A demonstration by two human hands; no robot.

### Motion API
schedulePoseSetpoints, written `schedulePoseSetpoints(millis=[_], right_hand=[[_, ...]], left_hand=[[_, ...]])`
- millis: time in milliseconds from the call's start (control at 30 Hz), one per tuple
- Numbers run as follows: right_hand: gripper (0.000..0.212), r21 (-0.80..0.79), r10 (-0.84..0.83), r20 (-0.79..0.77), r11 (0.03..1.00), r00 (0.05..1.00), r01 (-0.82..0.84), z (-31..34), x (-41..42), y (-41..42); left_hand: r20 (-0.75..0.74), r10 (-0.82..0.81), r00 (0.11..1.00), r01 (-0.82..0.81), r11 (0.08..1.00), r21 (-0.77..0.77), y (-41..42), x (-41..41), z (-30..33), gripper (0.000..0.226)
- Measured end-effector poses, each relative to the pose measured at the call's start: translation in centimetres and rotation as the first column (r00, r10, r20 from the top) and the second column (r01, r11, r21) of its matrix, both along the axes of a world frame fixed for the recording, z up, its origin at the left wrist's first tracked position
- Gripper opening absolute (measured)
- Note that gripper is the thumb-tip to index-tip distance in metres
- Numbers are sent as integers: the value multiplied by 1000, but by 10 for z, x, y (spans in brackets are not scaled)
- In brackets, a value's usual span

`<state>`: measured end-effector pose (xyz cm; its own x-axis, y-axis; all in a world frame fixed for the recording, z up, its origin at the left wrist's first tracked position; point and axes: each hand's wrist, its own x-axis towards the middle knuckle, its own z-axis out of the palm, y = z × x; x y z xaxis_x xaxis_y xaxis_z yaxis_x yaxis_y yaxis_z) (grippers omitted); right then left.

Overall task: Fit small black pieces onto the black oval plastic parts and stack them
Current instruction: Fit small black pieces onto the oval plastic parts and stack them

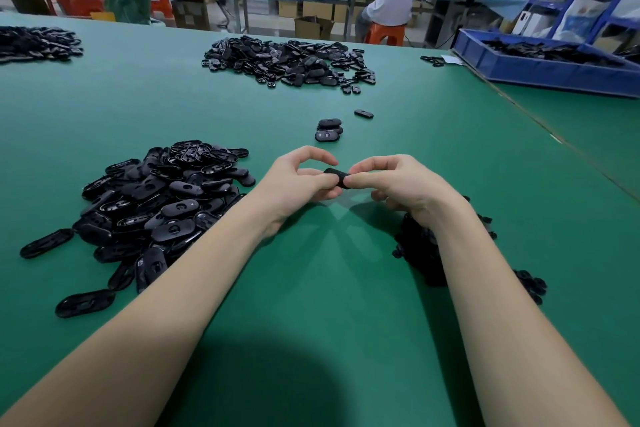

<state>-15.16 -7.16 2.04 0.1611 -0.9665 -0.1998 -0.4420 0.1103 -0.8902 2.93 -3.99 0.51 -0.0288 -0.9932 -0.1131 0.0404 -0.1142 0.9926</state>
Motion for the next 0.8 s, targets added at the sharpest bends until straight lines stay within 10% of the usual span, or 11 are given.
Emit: schedulePoseSetpoints(millis=[800], right_hand=[[10,-79,-3,-49,997,999,-1,-7,7,2]], left_hand=[[196,56,979,-50,998,-34,-1,-7,-10,15]])
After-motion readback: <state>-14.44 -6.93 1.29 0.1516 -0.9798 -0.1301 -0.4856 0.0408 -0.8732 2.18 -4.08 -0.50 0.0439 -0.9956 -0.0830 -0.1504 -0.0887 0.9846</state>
